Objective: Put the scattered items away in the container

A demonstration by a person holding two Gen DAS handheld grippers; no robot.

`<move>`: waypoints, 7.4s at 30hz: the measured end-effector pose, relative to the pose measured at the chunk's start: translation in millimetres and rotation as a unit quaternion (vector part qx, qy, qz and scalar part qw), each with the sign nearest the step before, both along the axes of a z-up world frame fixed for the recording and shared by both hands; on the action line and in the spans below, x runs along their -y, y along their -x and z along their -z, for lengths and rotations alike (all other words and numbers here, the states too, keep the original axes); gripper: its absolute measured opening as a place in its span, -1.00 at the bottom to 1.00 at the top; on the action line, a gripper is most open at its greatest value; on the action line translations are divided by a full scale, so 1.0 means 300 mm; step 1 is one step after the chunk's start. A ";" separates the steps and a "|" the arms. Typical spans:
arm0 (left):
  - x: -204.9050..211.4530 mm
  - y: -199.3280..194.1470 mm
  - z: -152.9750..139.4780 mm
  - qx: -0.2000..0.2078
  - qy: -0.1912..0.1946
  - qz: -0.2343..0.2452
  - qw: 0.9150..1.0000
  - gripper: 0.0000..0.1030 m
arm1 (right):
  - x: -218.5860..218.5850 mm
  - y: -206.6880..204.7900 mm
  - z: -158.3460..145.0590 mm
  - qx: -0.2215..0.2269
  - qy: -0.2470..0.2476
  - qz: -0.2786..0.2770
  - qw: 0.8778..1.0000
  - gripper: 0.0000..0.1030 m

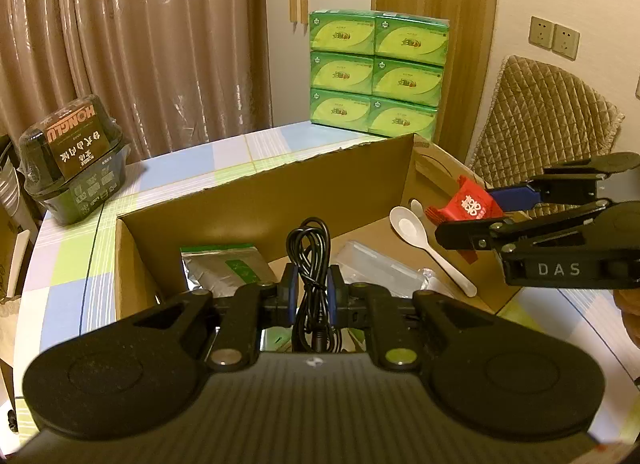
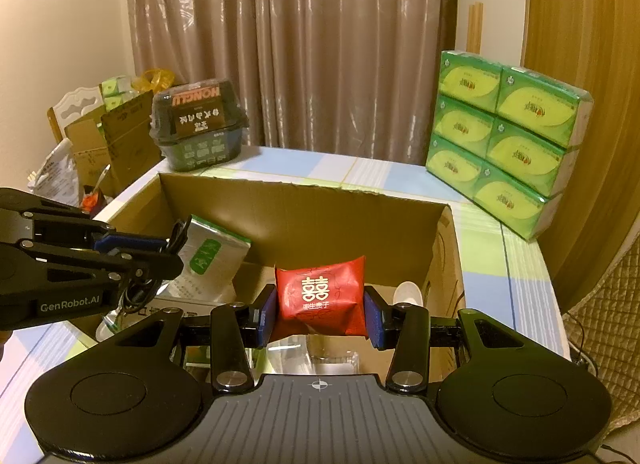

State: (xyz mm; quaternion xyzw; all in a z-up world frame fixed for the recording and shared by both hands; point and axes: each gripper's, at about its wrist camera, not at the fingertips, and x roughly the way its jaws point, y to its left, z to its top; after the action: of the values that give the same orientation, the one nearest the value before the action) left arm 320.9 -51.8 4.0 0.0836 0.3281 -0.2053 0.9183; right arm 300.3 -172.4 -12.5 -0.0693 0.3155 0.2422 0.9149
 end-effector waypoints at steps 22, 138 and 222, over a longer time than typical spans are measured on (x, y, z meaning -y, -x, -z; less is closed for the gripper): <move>-0.034 -0.017 0.017 -0.001 -0.007 -0.026 1.000 -0.50 | -0.014 -0.011 0.027 -0.004 0.003 -0.001 1.000 -0.19; -0.186 0.752 -0.209 -0.006 0.119 -0.182 0.976 0.98 | 0.127 0.720 -0.278 0.001 -0.052 0.088 0.995 0.96; -0.089 0.933 -0.165 -0.048 0.080 -0.204 0.975 0.98 | 0.174 0.867 -0.239 -0.028 -0.060 0.108 0.992 0.96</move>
State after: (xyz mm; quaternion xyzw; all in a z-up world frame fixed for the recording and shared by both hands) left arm 41.1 -25.1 53.4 -0.0689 0.3649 -0.0432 0.9275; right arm 40.3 -224.5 59.1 0.0268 0.3319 0.1627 0.9288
